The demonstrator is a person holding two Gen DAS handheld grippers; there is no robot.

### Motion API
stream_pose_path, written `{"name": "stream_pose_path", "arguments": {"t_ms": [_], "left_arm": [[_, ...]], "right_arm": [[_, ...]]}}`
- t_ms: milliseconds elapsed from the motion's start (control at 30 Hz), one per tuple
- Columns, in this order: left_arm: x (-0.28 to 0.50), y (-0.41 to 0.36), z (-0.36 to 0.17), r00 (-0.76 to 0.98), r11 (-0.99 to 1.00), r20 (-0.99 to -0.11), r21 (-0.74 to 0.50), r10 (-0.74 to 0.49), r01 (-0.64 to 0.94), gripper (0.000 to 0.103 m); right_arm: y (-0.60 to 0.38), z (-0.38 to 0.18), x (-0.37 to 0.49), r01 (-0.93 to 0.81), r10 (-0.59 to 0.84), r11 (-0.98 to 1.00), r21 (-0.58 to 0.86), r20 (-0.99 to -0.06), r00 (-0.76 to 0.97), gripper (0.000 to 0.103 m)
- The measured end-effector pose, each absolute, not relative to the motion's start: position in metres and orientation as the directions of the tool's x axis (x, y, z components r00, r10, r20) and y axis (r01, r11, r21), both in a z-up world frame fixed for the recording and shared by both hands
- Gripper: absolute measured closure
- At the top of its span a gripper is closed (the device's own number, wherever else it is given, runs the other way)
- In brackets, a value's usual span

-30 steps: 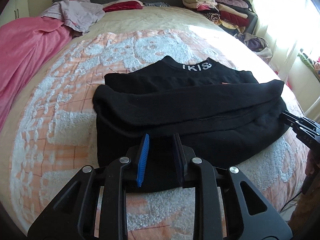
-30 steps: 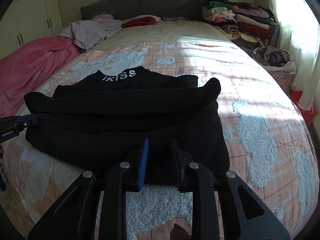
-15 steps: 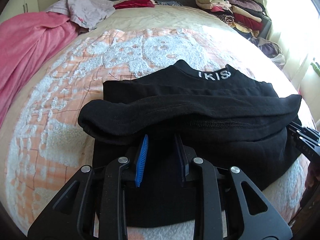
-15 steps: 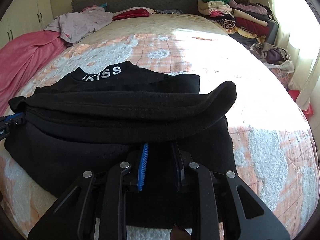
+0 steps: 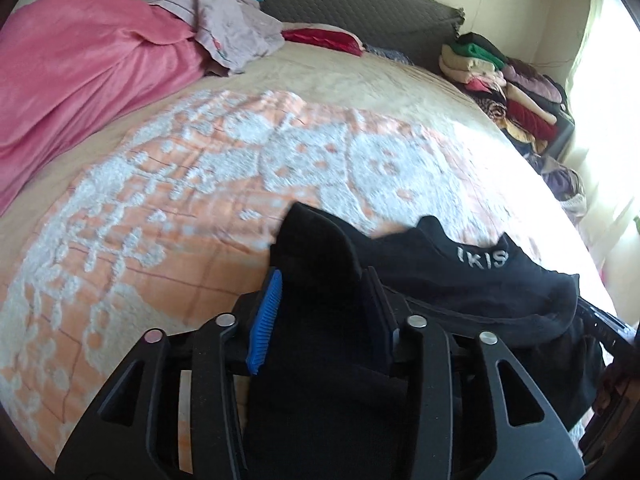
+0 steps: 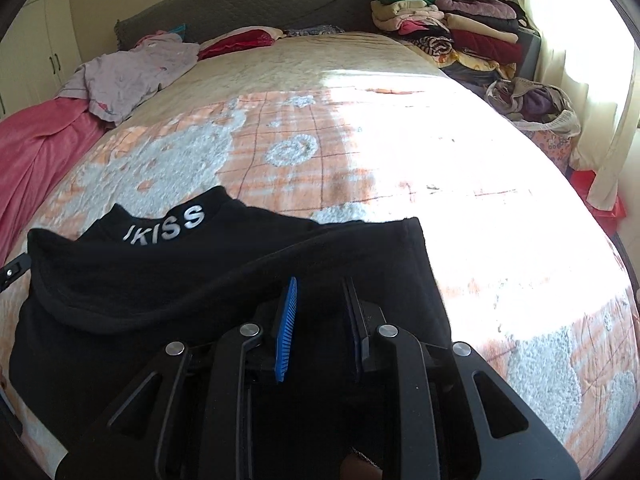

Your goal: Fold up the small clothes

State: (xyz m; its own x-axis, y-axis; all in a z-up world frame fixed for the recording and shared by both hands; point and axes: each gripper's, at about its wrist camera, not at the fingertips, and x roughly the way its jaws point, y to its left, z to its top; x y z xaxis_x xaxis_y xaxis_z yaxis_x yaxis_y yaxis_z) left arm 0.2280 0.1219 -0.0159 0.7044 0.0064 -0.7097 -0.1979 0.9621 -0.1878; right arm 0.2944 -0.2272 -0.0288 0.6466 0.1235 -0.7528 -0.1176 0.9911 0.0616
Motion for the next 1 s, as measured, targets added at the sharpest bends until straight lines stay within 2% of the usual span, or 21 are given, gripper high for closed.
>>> {"name": "stream_pose_path", "arguments": {"t_ms": [100, 200, 267, 300, 367, 467, 567, 667, 700, 733, 767, 800, 833, 1000], "left_arm": [[0.227, 0.138, -0.019, 0.705, 0.957, -0.708, -0.176, 0.041, -0.232, 0.068], [0.226, 0.152, -0.024, 0.703, 0.943, -0.711, -0.225, 0.013, -0.245, 0.068], [0.226, 0.155, -0.024, 0.708, 0.942, -0.706, -0.245, -0.013, -0.228, 0.068], [0.227, 0.156, -0.025, 0.708, 0.943, -0.705, -0.257, -0.032, -0.213, 0.068], [0.230, 0.155, -0.027, 0.704, 0.944, -0.708, -0.265, -0.053, -0.196, 0.068], [0.236, 0.152, -0.032, 0.692, 0.947, -0.718, -0.268, -0.073, -0.177, 0.068], [0.239, 0.148, -0.037, 0.682, 0.950, -0.727, -0.264, -0.084, -0.165, 0.068], [0.240, 0.142, -0.039, 0.674, 0.958, -0.733, -0.247, -0.087, -0.145, 0.088], [0.239, 0.140, -0.038, 0.677, 0.963, -0.732, -0.231, -0.077, -0.140, 0.093], [0.238, 0.139, -0.037, 0.681, 0.966, -0.729, -0.219, -0.070, -0.135, 0.097], [0.237, 0.138, -0.034, 0.687, 0.968, -0.723, -0.217, -0.071, -0.129, 0.099], [0.236, 0.139, -0.032, 0.691, 0.968, -0.719, -0.219, -0.076, -0.122, 0.099], [0.235, 0.139, -0.029, 0.700, 0.969, -0.710, -0.217, -0.074, -0.118, 0.099], [0.225, 0.148, -0.007, 0.750, 0.963, -0.657, -0.244, -0.076, -0.116, 0.099]], "right_arm": [[-0.236, -0.024, 0.302, -0.082, 0.100, 0.995, 0.061, -0.742, 0.663, 0.081], [-0.250, -0.015, 0.299, -0.055, 0.092, 0.996, 0.074, -0.721, 0.686, 0.081], [-0.263, -0.013, 0.295, -0.042, 0.099, 0.994, 0.097, -0.714, 0.693, 0.076], [-0.269, -0.013, 0.294, -0.034, 0.099, 0.994, 0.105, -0.715, 0.692, 0.068], [-0.279, -0.017, 0.294, -0.031, 0.103, 0.993, 0.112, -0.726, 0.680, 0.061], [-0.287, -0.024, 0.297, -0.029, 0.105, 0.993, 0.114, -0.749, 0.655, 0.060], [-0.283, -0.032, 0.302, -0.052, 0.128, 0.991, 0.123, -0.766, 0.630, 0.054], [-0.275, -0.038, 0.307, -0.052, 0.104, 0.994, 0.092, -0.774, 0.624, 0.054], [-0.275, -0.039, 0.307, -0.054, 0.107, 0.994, 0.094, -0.774, 0.624, 0.055], [-0.274, -0.040, 0.308, -0.059, 0.117, 0.993, 0.102, -0.773, 0.623, 0.065], [-0.273, -0.040, 0.308, -0.072, 0.136, 0.991, 0.117, -0.771, 0.622, 0.073], [-0.272, -0.039, 0.307, -0.081, 0.148, 0.989, 0.125, -0.767, 0.624, 0.086], [-0.271, -0.036, 0.304, -0.087, 0.148, 0.989, 0.121, -0.761, 0.632, 0.093], [-0.282, -0.015, 0.295, -0.091, 0.195, 0.979, 0.181, -0.717, 0.669, 0.094]]}}
